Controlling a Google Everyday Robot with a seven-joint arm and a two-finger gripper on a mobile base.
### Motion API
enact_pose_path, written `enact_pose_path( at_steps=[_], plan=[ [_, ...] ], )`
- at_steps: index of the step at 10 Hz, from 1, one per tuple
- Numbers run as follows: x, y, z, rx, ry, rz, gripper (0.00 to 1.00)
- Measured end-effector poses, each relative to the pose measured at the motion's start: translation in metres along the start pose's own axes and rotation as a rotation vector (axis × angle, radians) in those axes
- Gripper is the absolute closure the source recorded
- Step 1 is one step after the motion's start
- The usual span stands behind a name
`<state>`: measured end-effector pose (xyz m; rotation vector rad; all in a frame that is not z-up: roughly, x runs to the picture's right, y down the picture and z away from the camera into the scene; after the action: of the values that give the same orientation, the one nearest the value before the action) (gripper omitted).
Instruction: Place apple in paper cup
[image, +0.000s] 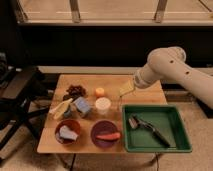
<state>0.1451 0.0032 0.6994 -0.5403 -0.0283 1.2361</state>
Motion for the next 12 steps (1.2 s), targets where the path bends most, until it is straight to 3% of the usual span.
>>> enact_pose_path(
  at_steps=[10,12],
  plan=[
    [-0.0003,-0.0002,0.0,-0.001,-0.002,0.001,0.2],
    [-0.0032,-0.0021,0.0011,-0.005,-0.022,0.04,0.2]
  ],
)
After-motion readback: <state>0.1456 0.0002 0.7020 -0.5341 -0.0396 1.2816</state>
